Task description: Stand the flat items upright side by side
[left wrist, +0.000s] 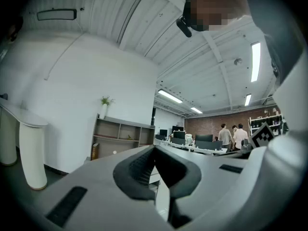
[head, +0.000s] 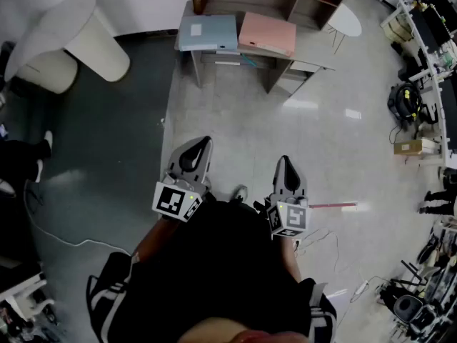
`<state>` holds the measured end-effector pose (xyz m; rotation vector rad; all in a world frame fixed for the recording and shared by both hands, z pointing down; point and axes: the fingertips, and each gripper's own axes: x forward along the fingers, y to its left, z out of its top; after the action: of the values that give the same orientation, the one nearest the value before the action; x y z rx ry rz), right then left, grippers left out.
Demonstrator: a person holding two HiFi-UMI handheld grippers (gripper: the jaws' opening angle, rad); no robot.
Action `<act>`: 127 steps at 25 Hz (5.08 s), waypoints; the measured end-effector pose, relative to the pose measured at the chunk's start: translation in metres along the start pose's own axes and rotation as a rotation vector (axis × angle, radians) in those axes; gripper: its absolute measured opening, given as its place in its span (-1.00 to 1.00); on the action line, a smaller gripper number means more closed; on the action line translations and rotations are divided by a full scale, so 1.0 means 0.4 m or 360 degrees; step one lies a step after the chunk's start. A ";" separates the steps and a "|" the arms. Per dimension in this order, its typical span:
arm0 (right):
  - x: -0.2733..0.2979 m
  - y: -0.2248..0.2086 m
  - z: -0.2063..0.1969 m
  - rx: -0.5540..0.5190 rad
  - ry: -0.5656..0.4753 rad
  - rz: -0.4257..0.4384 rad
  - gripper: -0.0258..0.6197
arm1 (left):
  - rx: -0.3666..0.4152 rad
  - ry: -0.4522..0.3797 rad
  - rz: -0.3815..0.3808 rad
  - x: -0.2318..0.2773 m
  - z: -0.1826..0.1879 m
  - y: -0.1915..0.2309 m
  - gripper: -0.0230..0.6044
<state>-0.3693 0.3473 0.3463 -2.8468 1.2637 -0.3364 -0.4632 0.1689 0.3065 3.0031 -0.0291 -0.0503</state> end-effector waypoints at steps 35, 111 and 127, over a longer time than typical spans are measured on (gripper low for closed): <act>0.044 0.070 -0.010 0.0034 0.0015 -0.0024 -0.38 | -0.0048 0.0066 -0.0047 -0.030 -0.027 0.095 -0.30; 1.254 -0.565 -0.017 0.0129 0.0404 0.0033 -0.29 | -0.0206 0.0802 -0.0114 1.236 -0.444 0.548 -0.11; 1.466 -0.721 -0.235 0.0201 0.0714 0.0070 -0.24 | -0.0261 0.1224 0.0057 1.424 -0.769 0.693 -0.04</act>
<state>0.2054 0.1187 0.5779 -2.7190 1.2981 -1.0591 0.1120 -0.0757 0.6308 2.6525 0.0026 1.0322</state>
